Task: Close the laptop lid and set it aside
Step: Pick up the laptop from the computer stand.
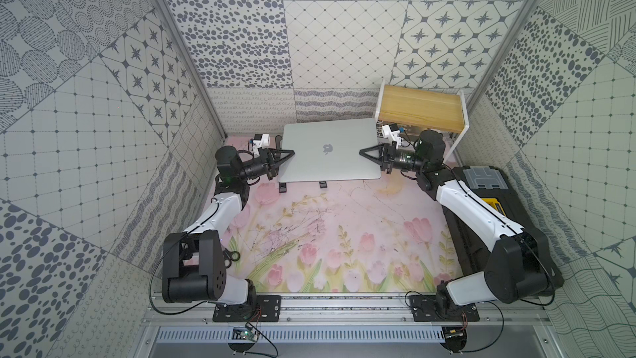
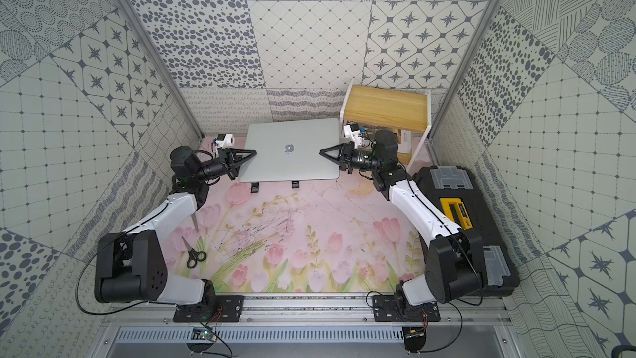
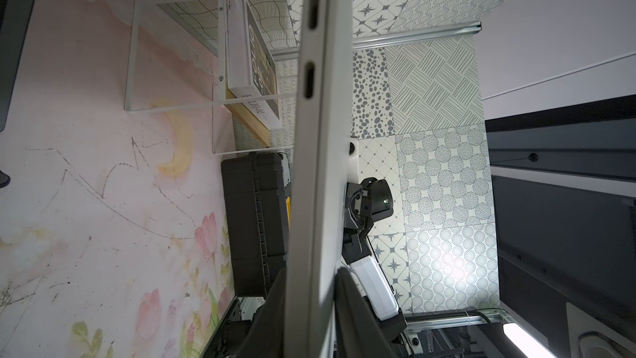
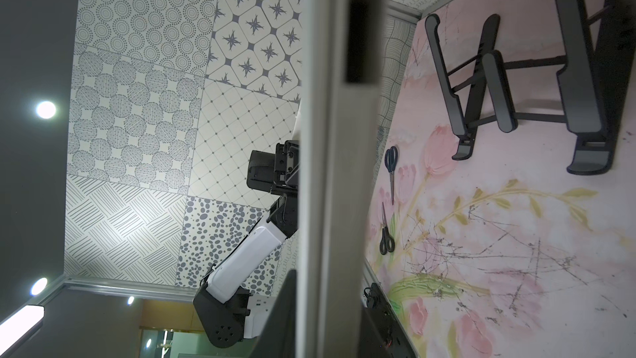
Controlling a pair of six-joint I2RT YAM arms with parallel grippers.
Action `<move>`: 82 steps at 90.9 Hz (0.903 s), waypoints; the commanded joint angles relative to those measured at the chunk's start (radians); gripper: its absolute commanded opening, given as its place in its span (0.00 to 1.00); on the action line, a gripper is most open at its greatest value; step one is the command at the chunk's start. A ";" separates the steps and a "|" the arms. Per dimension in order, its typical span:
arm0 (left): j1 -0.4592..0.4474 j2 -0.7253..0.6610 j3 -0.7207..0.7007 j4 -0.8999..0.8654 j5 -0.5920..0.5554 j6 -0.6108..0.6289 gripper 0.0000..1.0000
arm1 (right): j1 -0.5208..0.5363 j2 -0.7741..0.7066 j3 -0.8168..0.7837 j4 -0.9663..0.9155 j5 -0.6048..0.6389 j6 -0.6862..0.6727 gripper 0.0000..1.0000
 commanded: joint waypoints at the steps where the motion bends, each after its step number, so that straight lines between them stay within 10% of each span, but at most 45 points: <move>1: -0.019 -0.005 0.037 -0.073 0.018 0.083 0.17 | -0.005 -0.033 0.040 0.087 0.026 -0.071 0.36; 16: -0.025 -0.008 0.064 -0.133 0.011 0.115 0.14 | -0.014 -0.061 0.050 0.010 0.042 -0.108 0.48; 82: -0.150 0.043 0.264 -0.330 -0.063 0.220 0.14 | -0.109 -0.200 0.087 -0.182 0.047 -0.164 0.25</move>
